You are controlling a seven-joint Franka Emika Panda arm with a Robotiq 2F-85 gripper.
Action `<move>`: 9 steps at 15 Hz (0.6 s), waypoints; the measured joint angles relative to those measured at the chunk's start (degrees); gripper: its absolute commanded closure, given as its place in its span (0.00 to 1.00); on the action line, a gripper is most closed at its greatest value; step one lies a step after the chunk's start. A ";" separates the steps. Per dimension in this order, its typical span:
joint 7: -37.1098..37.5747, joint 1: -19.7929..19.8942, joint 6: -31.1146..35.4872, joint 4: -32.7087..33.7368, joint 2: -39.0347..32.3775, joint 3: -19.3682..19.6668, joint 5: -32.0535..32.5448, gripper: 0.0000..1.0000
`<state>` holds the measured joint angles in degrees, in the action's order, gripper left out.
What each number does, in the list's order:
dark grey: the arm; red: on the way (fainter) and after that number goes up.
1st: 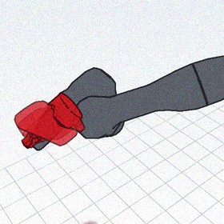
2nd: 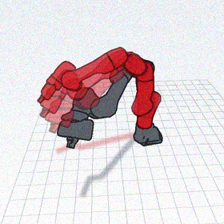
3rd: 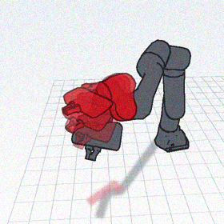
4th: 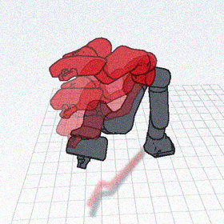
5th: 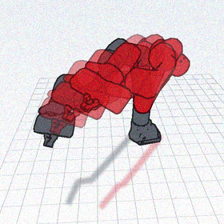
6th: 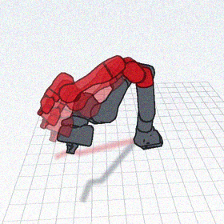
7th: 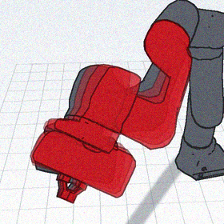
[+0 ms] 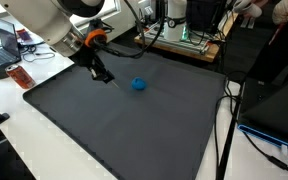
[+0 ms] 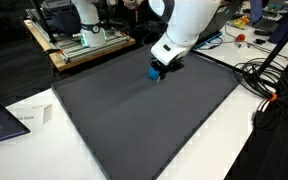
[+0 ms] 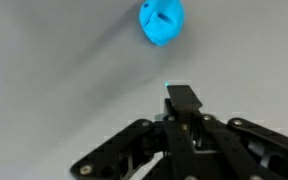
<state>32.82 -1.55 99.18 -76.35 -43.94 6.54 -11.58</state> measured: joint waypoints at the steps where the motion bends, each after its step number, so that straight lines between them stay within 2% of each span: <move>1: 0.49 0.00 0.00 -0.23 0.00 0.10 0.00 0.97; 9: 5.34 0.67 -0.24 -4.10 1.47 1.06 -0.05 0.97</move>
<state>38.16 -0.88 98.94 -80.45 -42.47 7.60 -11.63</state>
